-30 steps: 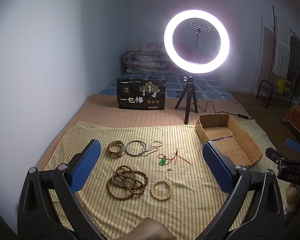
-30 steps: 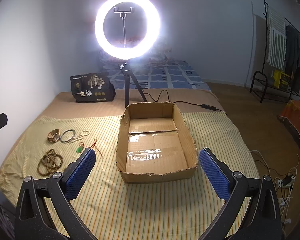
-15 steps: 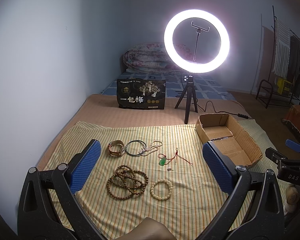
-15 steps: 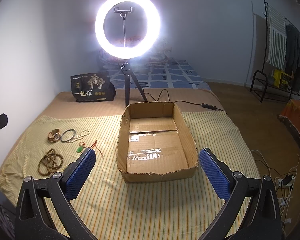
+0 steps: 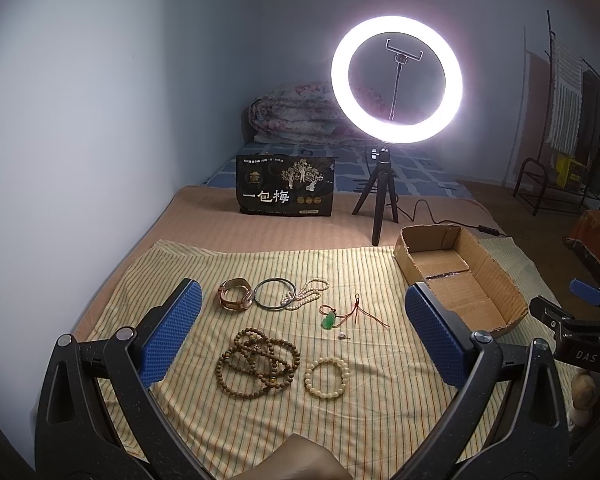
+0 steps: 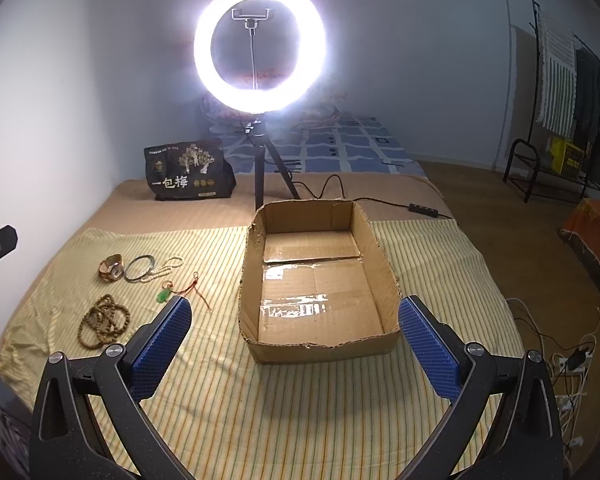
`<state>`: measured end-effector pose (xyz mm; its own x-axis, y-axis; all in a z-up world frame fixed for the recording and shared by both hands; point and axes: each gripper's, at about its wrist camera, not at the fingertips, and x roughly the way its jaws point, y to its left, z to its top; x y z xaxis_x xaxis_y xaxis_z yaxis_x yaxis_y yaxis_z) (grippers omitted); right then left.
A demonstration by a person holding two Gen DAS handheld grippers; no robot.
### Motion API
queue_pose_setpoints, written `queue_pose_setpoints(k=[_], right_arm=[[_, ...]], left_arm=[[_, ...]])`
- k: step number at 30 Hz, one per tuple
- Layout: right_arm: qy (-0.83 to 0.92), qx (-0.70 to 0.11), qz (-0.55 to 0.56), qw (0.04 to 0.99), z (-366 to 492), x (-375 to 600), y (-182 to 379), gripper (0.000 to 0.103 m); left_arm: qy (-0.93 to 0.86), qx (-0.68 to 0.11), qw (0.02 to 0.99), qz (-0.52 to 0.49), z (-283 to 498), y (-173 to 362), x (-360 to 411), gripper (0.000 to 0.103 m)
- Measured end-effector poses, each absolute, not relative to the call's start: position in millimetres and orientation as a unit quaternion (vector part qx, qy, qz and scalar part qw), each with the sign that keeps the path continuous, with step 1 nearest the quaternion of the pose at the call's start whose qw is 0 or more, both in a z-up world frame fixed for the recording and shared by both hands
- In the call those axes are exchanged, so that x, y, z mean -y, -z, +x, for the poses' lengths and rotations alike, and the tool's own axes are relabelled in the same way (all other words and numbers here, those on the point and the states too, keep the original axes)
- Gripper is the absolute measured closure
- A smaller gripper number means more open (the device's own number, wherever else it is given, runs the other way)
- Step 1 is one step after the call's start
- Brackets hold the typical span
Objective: Organize jewelry
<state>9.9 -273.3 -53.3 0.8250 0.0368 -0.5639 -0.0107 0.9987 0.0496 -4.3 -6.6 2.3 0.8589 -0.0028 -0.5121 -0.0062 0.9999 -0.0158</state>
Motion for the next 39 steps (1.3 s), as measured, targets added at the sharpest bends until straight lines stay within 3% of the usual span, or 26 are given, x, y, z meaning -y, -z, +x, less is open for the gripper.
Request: queue_pose_setpoints(k=[19, 32, 37, 39], right_arm=[[-0.046, -0.316, 0.009, 0.948, 24, 249, 68, 0.000], [-0.111, -0.371, 0.005, 0.922, 54, 205, 102, 0.000], [-0.146, -0.402, 0.020, 0.904, 65, 191, 119, 0.000], [-0.158, -0.409, 0.018, 0.899, 69, 183, 125, 0.001]], left_arm=[[-0.045, -0.307, 0.950, -0.019, 15, 25, -36, 0.000], [-0.050, -0.389, 0.919, -0.041, 44, 80, -74, 0.000], [-0.036, -0.417, 0.907, -0.042, 54, 101, -73, 0.006], [-0.025, -0.434, 0.899, -0.050, 59, 110, -73, 0.014]])
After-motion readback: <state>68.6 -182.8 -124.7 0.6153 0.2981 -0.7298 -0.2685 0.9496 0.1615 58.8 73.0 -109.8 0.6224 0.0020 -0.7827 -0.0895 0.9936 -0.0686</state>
